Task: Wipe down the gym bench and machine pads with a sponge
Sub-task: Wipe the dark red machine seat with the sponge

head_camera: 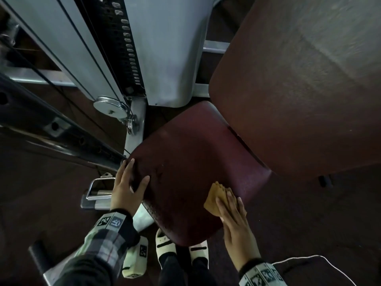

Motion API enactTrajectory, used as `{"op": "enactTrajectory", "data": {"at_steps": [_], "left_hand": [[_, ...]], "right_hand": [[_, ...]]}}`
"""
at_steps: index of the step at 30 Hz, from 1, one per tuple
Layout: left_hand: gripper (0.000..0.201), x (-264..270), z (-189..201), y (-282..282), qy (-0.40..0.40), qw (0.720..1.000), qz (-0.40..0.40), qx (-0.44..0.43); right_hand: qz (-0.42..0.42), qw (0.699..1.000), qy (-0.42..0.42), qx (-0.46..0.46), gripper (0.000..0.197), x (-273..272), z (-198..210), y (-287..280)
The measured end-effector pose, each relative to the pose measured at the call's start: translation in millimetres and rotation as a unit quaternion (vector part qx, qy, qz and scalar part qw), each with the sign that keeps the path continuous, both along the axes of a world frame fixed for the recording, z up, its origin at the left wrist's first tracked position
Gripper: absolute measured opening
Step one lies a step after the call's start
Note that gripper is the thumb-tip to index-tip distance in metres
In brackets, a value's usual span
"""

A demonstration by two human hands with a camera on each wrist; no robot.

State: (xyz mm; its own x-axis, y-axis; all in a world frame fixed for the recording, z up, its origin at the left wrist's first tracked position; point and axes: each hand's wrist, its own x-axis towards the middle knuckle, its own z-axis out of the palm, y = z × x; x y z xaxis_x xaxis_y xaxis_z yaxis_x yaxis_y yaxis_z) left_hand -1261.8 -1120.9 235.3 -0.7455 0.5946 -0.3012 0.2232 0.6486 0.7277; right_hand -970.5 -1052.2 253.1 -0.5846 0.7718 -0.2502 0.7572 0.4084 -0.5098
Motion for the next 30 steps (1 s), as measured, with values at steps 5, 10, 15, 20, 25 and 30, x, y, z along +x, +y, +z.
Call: {"op": "enactTrajectory", "data": {"at_steps": [5, 10, 15, 20, 25, 30], "left_hand": [[0.068, 1.7, 5.2, 2.6, -0.011, 1.000, 0.002, 0.001], [0.068, 2.0, 7.1, 3.1, -0.008, 1.000, 0.001, 0.002], [0.067, 1.6, 8.1, 1.9, -0.016, 1.000, 0.008, -0.001], [0.066, 2.1, 2.9, 1.1, -0.015, 1.000, 0.012, 0.012], [0.067, 0.9, -3.8, 0.7, -0.014, 1.000, 0.014, 0.020], [0.067, -0.3, -6.8, -0.1, -0.009, 1.000, 0.009, 0.015]], "right_hand": [[0.013, 0.999, -0.027, 0.016, 0.068, -18.9, 1.0, 19.0], [0.077, 0.993, -0.037, 0.076, 0.061, -54.3, 6.0, 10.0], [0.173, 0.983, -0.037, 0.049, 0.105, -24.1, 3.2, -23.6], [0.107, 0.991, -0.035, 0.076, 0.080, 9.2, -2.3, -10.3], [0.074, 0.991, -0.049, 0.101, 0.064, -21.8, 3.5, 19.4], [0.118, 0.983, -0.050, 0.134, 0.047, -53.8, 13.0, 1.8]]}}
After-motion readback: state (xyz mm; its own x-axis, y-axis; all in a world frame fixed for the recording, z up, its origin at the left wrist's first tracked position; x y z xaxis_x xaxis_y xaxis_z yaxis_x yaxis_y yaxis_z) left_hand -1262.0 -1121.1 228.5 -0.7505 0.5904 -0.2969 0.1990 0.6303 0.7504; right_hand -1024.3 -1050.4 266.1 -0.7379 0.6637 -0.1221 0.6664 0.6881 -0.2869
